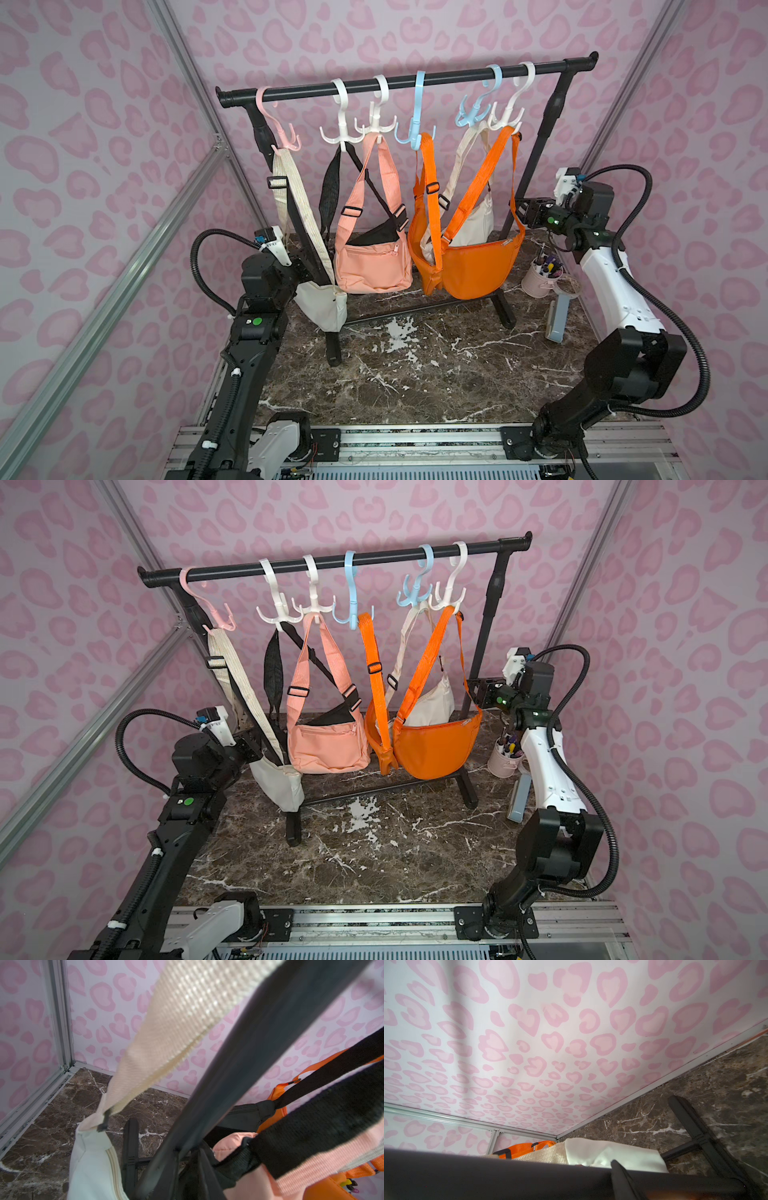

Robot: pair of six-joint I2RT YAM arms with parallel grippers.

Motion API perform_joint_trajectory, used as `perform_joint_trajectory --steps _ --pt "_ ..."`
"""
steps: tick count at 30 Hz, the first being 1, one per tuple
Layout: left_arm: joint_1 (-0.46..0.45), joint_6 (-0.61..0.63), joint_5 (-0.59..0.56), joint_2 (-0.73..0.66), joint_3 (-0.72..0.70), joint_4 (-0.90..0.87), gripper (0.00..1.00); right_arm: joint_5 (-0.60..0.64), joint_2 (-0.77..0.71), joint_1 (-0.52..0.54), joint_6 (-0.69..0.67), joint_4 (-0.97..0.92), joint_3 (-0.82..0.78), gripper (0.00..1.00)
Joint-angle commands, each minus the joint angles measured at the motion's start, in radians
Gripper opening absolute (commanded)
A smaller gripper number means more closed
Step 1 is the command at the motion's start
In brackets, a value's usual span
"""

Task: Take the bag off the hook
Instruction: Move the clothesline to the center of the board.

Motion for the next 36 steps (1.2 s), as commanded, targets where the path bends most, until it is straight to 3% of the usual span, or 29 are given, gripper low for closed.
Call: perform_joint_trajectory --steps 1,10,23,36 --pt "0.024 0.021 0.044 0.035 0.034 0.078 0.19 -0.026 0.013 0.020 0.010 0.019 0.008 0.41" --pt "0.102 0.017 0.127 0.171 0.105 0.127 0.15 0.018 0.043 0.059 0.040 0.034 0.024 0.41" --pt "0.121 0.032 0.186 0.358 0.261 0.135 0.06 0.037 0.103 0.065 0.113 0.089 0.063 0.40" --pt "0.129 0.023 0.201 0.560 0.455 0.136 0.04 0.047 0.177 0.071 0.113 0.068 0.153 0.39"
